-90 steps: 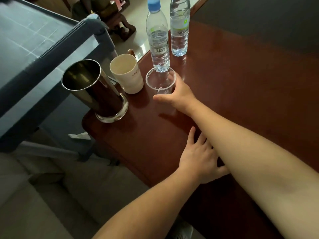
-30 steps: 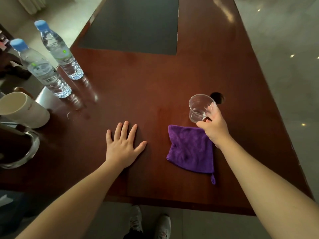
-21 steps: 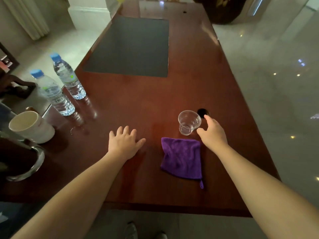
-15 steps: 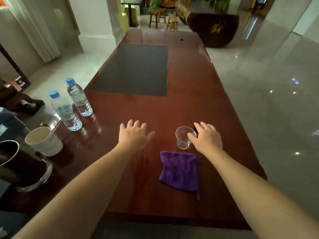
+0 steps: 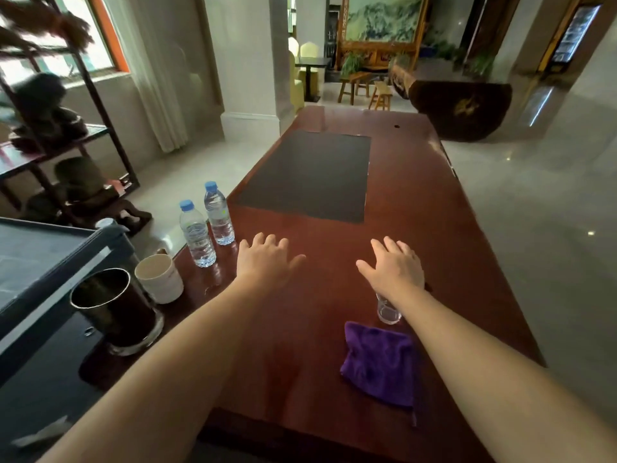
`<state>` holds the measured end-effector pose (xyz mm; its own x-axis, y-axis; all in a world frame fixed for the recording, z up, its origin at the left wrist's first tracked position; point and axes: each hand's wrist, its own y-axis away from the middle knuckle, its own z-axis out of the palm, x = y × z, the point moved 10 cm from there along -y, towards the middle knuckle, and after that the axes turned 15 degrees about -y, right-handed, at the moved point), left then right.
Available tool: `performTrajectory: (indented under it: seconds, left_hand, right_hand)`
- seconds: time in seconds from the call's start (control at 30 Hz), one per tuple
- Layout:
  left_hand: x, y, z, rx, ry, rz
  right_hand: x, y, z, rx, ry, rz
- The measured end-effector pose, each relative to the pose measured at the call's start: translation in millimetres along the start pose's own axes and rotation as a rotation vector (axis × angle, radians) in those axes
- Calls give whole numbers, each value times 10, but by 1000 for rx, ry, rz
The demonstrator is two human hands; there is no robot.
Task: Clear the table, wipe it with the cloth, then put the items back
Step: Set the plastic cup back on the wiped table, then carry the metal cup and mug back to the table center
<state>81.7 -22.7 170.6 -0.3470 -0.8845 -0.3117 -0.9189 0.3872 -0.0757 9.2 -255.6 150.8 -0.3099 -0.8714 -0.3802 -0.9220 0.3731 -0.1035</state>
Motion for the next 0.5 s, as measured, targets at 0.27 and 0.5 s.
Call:
performTrajectory:
  seconds: [0.27, 0.5]
  left_hand:
    - [-952, 462, 321, 10, 75, -235]
    - [-1793, 1158, 636, 54, 133, -445]
  right_hand:
    - [-864, -102, 564, -126, -174, -127]
    - [-1899, -9, 1164, -281, -371, -260]
